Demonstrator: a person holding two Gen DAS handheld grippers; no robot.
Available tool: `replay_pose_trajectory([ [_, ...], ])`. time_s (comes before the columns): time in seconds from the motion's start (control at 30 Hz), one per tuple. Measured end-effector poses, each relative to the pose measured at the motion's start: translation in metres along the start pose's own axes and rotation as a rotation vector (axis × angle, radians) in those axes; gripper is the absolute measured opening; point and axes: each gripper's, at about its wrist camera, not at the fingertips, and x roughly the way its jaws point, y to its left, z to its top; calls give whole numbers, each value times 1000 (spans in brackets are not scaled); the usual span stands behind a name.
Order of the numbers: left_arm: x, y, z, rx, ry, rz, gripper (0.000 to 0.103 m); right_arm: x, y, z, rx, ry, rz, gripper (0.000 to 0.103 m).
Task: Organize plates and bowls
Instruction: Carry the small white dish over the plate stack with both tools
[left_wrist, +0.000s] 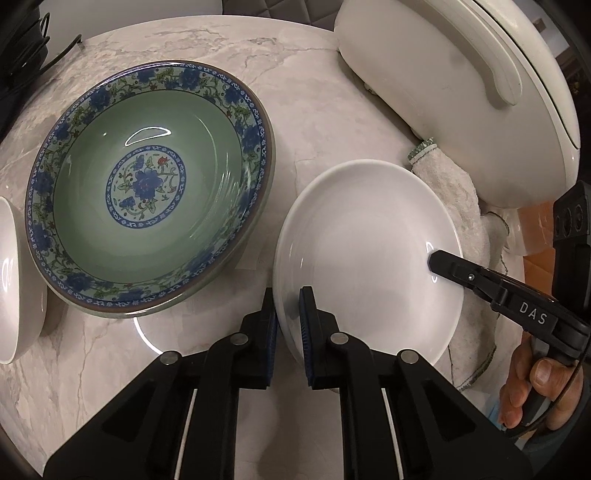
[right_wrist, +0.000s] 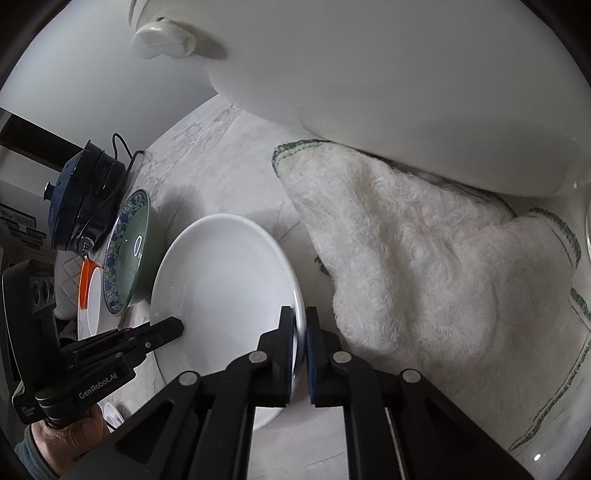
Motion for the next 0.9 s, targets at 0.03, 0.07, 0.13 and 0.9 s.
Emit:
replay_pose_trajectory([
  [0.03, -4, 0, -2, 3, -2, 0, 10, -2, 0, 0, 1, -3, 1, 8],
  [0.07, -8, -1, -3, 4, -3, -1, 10, -3, 1, 0, 0, -6, 2, 8],
  [0.13, -16, 1, -8, 9, -11, 0, 10, -8, 3, -1, -4, -10, 2, 8],
  [0.9, -116, 30, -106, -20, -59, -31, 10, -56, 69, -64, -81, -23, 36, 8],
])
